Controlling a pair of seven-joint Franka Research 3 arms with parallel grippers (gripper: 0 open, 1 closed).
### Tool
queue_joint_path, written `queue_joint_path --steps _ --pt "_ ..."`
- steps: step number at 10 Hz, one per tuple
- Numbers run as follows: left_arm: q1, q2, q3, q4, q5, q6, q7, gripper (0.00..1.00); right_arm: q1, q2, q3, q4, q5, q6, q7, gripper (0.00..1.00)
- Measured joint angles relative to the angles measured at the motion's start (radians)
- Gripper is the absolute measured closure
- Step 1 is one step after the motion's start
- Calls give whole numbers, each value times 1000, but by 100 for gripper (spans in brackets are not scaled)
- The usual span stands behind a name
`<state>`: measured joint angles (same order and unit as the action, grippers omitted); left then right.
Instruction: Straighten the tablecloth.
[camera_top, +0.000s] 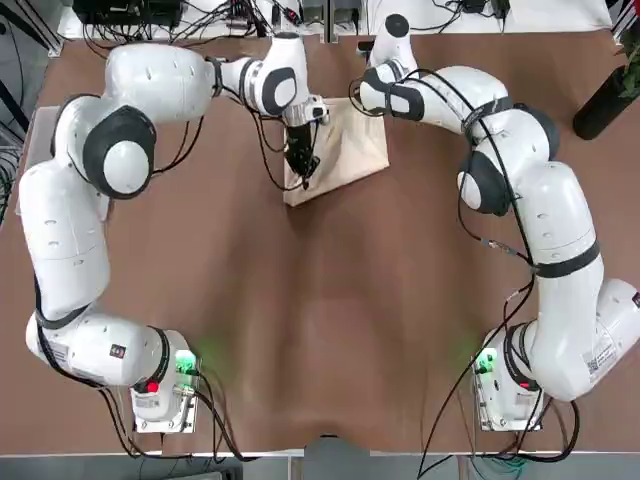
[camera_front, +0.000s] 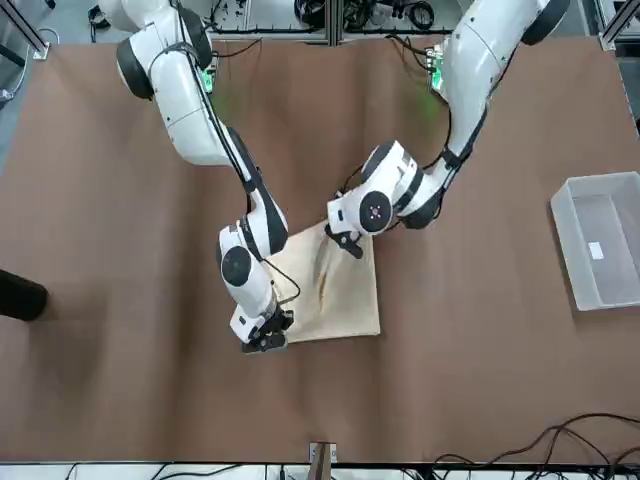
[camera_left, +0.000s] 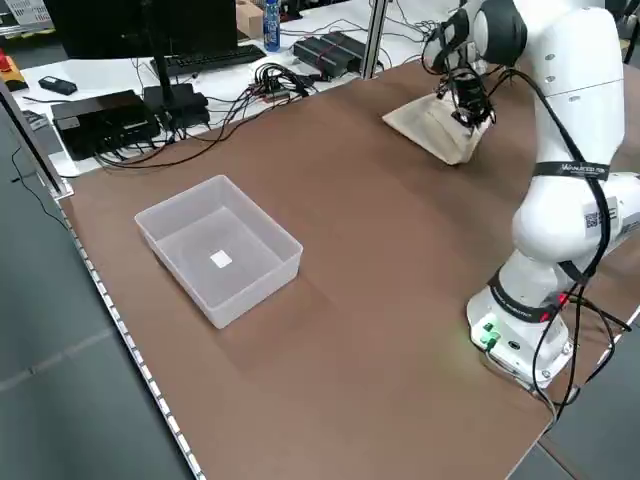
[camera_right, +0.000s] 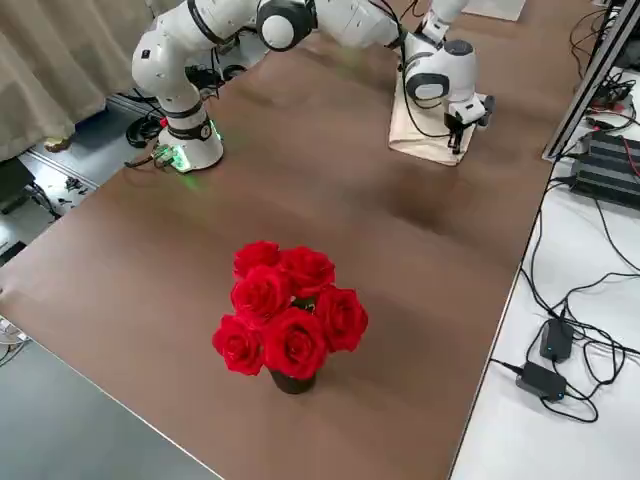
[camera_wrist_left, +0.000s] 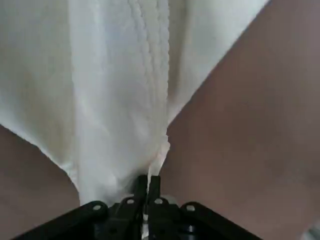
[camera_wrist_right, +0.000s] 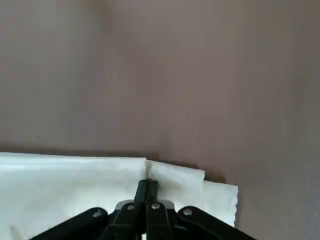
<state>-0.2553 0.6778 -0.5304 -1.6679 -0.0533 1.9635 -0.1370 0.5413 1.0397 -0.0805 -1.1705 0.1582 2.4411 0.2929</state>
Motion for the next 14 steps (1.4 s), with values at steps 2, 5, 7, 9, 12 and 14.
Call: queue_joint_path --steps 2,5,7,9,12,14 --pt "-2 -5 -32 -39 2 -1 1 96 0 0 0 0 0 0 0 97" --pt "-39 -8 -65 -79 30 -2 2 96 0 0 0 0 0 0 -1 97" --pt "-84 -8 -66 -96 30 -2 2 96 0 0 0 0 0 1 -1 97" --pt "-118 -9 -66 -102 31 -1 2 96 0 0 0 0 0 1 -1 97" --pt "-126 -11 -73 -103 31 -3 -9 82 0 0 0 0 0 1 -2 97" --pt "-126 -15 -82 -105 31 -11 -25 51 0 0 0 0 0 1 -2 96"
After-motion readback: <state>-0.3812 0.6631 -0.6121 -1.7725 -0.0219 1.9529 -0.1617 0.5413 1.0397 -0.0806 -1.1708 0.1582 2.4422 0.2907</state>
